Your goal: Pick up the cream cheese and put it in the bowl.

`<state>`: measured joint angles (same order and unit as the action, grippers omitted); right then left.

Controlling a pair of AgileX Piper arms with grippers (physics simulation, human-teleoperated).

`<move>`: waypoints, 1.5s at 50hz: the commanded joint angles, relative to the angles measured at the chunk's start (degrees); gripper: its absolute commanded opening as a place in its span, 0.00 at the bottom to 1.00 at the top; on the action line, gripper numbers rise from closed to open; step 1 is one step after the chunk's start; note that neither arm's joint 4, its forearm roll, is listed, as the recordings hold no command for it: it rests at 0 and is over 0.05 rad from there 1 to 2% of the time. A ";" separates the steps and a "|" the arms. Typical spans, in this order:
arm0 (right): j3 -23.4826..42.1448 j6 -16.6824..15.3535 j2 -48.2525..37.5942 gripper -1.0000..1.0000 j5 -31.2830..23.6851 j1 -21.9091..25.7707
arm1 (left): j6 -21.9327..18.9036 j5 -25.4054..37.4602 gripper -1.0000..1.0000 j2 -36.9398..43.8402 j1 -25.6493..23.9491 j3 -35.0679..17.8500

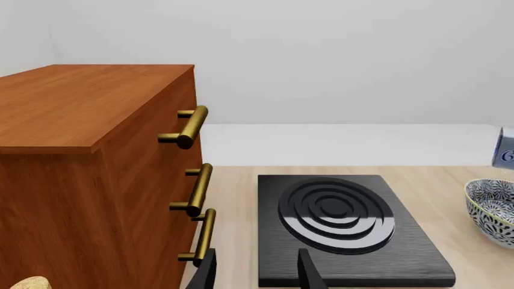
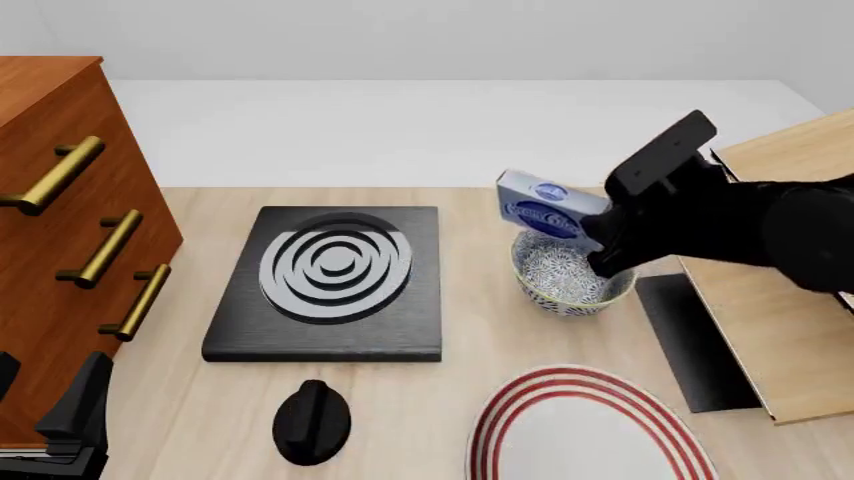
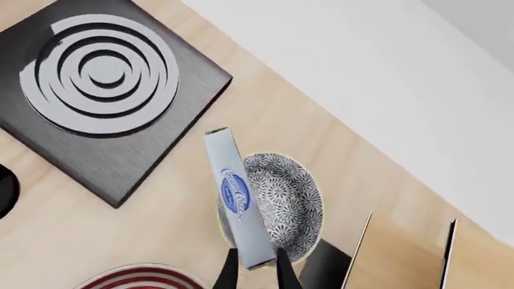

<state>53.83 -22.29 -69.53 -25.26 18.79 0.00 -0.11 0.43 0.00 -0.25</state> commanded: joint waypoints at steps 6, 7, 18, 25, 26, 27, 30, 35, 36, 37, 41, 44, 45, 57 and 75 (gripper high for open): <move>1.27 0.74 -2.12 0.00 -0.12 -6.46 | 0.00 0.00 1.00 0.00 0.00 0.00; 1.18 0.74 -2.13 0.00 -0.06 -6.68 | 0.00 0.00 1.00 0.00 0.00 0.00; 0.76 1.30 -3.20 0.00 0.70 -8.85 | 0.00 0.00 1.00 0.00 0.00 0.00; 0.42 1.78 -3.44 0.00 1.17 -9.70 | 0.00 0.00 1.00 0.00 0.00 0.00; 0.42 1.84 -3.48 0.00 1.17 -9.81 | 0.00 0.00 1.00 0.00 0.00 0.00; 0.47 1.81 -3.69 0.00 1.24 -10.14 | 0.00 0.00 1.00 0.00 0.00 0.00; 0.54 1.93 -3.96 0.00 1.31 -10.25 | 0.00 0.00 1.00 0.00 0.00 0.00; 0.43 2.34 -4.97 0.00 2.01 -10.23 | 0.00 0.00 1.00 0.00 0.00 0.00; 0.43 2.43 -5.13 0.00 2.15 -10.23 | 0.00 0.00 1.00 0.00 0.00 0.00; 0.39 2.57 -5.50 0.00 2.46 -10.21 | 0.00 0.00 1.00 0.00 0.00 0.00; -0.09 2.90 -6.92 0.00 3.79 -10.16 | 0.00 0.00 1.00 0.00 0.00 0.00; -0.40 3.06 -7.70 0.00 4.54 -9.95 | 0.00 0.00 1.00 0.00 0.00 0.00; -0.49 3.28 -8.12 0.00 4.85 -9.85 | 0.00 0.00 1.00 0.00 0.00 0.00; -1.52 3.91 -11.15 0.00 7.69 -10.25 | 0.00 0.00 1.00 0.00 0.00 0.00; -3.15 3.96 -12.97 0.00 10.14 -10.23 | 0.00 0.00 1.00 0.00 0.00 0.00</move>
<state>51.02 -19.26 -81.61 -16.59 8.49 0.00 -0.11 0.43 0.00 -0.25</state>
